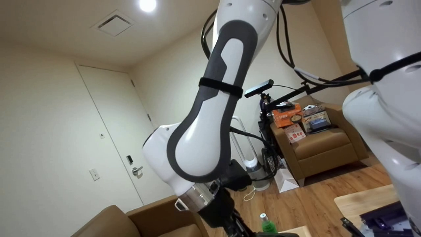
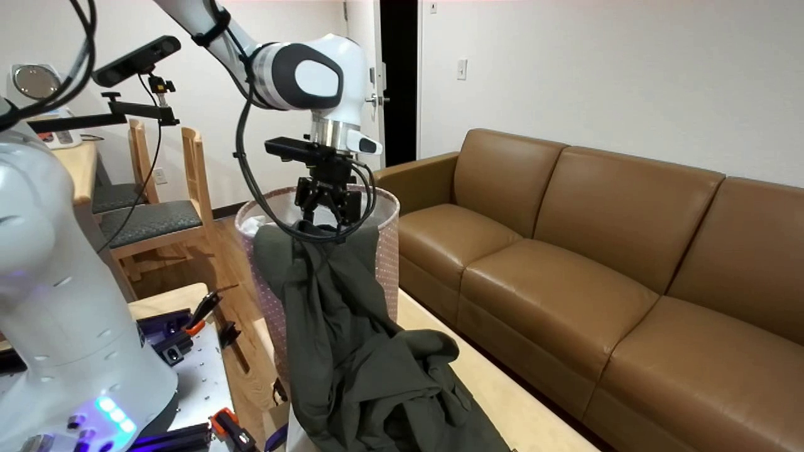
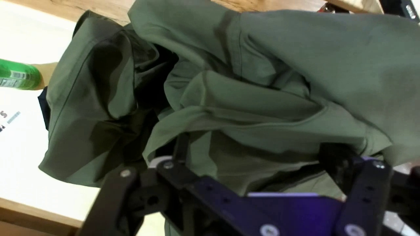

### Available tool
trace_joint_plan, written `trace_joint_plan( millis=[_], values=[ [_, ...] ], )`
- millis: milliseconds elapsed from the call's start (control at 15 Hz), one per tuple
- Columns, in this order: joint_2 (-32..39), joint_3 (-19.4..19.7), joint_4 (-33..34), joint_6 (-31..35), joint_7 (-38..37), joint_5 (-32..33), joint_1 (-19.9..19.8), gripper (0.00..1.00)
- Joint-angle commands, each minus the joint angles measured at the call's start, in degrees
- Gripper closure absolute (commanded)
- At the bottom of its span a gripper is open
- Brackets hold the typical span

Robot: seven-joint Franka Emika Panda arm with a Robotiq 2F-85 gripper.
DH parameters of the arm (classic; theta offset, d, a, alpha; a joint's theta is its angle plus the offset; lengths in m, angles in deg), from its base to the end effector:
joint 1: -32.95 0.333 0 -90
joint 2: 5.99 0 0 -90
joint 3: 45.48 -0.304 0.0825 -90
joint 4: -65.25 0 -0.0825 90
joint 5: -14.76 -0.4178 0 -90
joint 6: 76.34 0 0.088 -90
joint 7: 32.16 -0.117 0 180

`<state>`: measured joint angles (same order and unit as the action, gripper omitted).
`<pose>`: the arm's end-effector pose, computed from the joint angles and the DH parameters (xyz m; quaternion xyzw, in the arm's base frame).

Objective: Remove three things from the carrier bag and put them on the table

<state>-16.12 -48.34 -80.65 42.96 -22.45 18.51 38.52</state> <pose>0.4256 0.0583 0.2678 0.9737 0.1746 -0.1437 0.0286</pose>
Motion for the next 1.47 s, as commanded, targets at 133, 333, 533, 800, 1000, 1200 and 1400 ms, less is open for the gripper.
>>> trace_joint_plan(
  millis=[133,333,533,800,1000,1200,1400],
  values=[
    [-1.25,0.28,-3.12,0.27,0.53,0.18,-0.73,0.26],
    [-1.15,0.4,-3.04,0.52,0.1,0.16,-0.71,0.47],
    [-1.0,0.24,-2.21,-0.36,-0.03,0.79,-0.64,0.66],
    [-3.53,-0.24,-2.1,-0.78,-0.77,2.76,-0.63,0.91],
    [-9.04,-0.53,-3.02,-0.82,-2.51,4.98,-0.79,0.96],
    [-15.82,-0.51,-3.83,-0.59,-4.11,5.45,-0.94,0.96],
    [-19.0,-0.25,-4.37,-0.61,-3.03,5.48,-0.84,0.71]
  ],
)
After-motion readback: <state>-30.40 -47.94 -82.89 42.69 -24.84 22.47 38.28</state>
